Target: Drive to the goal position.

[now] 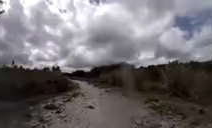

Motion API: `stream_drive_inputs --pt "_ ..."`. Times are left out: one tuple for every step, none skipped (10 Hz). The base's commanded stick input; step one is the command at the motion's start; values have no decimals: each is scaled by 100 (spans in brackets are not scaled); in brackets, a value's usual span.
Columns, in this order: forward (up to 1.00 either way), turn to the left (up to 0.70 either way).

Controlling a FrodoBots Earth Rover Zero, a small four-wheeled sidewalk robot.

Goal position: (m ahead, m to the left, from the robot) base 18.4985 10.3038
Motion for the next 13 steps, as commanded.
stream_drive_inputs --pt "69 1" --pt "69 1" --pt "69 1" --pt "69 1" --pt "69 1" --pt "69 1" --pt "69 1" --pt "69 1" --pt "69 1" --pt "69 1" --pt "69 1" --pt "69 6" --pt "69 12"
